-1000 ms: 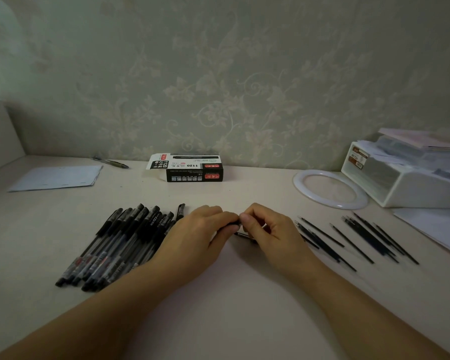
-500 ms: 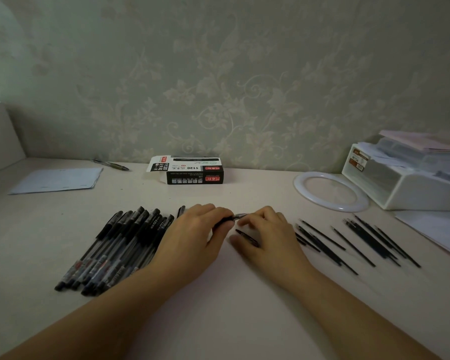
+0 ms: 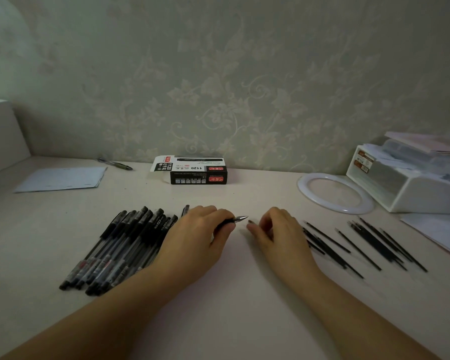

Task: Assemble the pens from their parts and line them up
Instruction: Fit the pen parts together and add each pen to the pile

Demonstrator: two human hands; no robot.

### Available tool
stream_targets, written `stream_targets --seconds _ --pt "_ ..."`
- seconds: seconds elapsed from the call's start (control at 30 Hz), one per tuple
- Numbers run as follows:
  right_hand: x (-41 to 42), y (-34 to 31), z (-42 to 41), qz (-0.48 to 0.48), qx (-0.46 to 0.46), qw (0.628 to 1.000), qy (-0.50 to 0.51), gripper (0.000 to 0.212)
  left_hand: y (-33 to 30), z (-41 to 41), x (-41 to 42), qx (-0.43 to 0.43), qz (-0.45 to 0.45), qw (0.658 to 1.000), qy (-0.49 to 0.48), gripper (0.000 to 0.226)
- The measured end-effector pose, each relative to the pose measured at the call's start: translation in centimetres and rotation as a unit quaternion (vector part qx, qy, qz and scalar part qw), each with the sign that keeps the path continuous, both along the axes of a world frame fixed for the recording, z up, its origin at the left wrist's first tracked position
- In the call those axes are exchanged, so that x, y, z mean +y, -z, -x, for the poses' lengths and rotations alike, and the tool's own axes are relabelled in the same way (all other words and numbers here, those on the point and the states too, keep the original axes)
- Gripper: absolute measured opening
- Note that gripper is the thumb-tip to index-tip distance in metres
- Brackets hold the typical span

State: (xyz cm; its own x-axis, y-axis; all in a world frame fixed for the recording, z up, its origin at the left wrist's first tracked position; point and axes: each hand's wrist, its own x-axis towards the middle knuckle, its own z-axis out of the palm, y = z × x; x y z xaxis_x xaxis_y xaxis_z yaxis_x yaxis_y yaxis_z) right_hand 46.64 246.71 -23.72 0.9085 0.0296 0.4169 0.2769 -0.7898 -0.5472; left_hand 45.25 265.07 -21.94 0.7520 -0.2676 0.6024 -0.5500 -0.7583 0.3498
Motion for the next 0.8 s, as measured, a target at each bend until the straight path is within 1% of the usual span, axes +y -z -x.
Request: stream_targets --seconds 0.07,0.17,0.23,0.3,0.47,0.53,0.63,0.8 --pt "-0.1 -0.3 -0.1 -0.088 0.008 0.996 -0.005 0.025 0.0 0.0 0.0 0.003 0.000 1.000 0.001 0.018" --pt "-0.3 -0.9 -0.3 -0.197 0.019 0.980 -0.036 0.015 0.1 -0.1 0.0 0.006 -0.003 1.000 0.001 0.019" --pt "-0.3 -1.2 -0.2 -0.253 0.022 0.965 -0.071 0.010 0.1 -0.2 0.0 0.008 -0.005 1.000 0.003 0.018" --pt "-0.3 -1.4 -0.1 -0.286 0.034 0.951 -0.110 0.008 0.1 -0.2 0.0 0.008 -0.010 1.000 0.009 0.019" --pt "0.1 -1.7 0.4 -0.282 0.064 0.938 -0.189 0.012 0.2 -0.2 0.1 0.025 -0.006 0.999 0.032 0.019" --pt "0.1 -1.7 0.4 -0.283 0.076 0.935 -0.199 0.011 0.2 -0.3 0.1 0.034 0.004 0.999 0.030 0.019" --pt "0.1 -1.7 0.5 -0.260 0.091 0.940 -0.199 0.010 0.3 -0.3 -0.1 0.047 0.021 0.998 0.041 0.018" --pt "0.0 -1.8 0.5 -0.273 0.108 0.931 -0.217 0.007 -0.2 -0.1 -0.1 0.043 0.023 0.996 0.072 0.014"
